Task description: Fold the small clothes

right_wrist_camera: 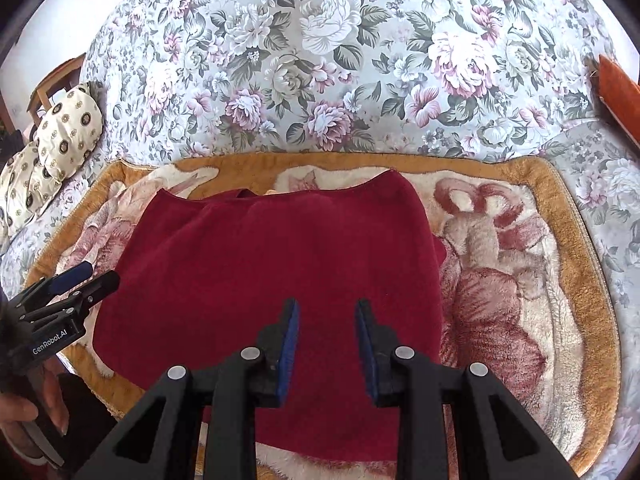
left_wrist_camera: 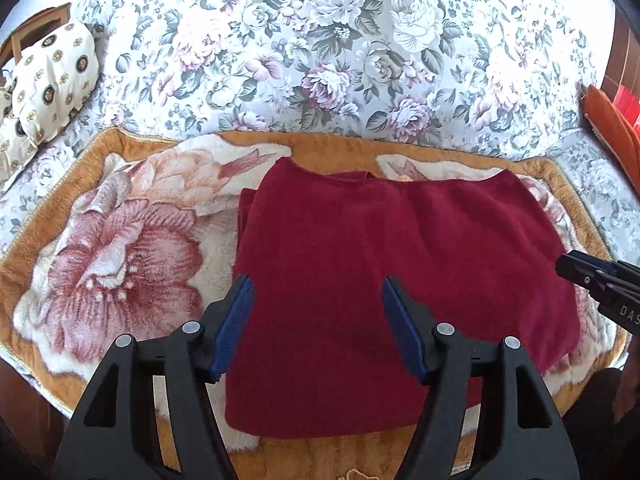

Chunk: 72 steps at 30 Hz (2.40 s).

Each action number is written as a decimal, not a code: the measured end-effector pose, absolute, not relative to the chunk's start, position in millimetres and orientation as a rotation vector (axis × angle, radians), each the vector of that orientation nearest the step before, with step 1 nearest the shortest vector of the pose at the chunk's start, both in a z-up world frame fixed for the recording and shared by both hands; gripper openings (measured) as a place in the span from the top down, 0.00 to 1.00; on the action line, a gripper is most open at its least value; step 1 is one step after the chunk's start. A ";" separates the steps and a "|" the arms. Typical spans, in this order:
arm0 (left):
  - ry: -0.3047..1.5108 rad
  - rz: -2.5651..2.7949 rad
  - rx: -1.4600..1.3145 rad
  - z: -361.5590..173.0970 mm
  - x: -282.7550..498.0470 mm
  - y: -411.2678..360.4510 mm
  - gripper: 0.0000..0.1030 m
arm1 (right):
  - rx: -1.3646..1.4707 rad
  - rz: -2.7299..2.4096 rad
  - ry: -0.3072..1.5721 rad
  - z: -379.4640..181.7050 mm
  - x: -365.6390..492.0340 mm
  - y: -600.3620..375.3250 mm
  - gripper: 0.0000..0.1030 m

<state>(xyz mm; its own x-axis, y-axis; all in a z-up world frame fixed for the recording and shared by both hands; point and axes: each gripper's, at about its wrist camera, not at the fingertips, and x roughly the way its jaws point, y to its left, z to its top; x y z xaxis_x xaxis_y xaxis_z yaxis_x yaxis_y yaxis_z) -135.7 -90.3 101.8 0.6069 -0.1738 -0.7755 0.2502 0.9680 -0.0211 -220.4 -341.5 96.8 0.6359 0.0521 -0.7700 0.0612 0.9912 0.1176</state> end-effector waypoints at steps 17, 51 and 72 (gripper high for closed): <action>0.858 -0.195 0.099 98.3 -144.6 -83.1 0.36 | 0.168 -0.006 0.867 87.4 -232.1 -325.3 0.73; 0.844 -0.152 0.106 95.2 -148.3 -88.5 0.36 | 0.173 0.005 0.870 77.5 -223.3 -303.6 0.72; 0.861 -0.149 0.106 89.0 -149.8 -92.9 0.36 | 0.178 0.013 0.892 69.0 -220.7 -305.8 0.72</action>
<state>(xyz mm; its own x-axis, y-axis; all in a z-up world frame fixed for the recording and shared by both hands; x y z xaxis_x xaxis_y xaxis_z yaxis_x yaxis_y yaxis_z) -149.8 -92.9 89.0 0.6426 -0.0877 -0.7612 0.1734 0.9843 0.0330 -220.7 -305.8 69.0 0.6286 0.0854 -0.7730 0.0626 0.9852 0.1598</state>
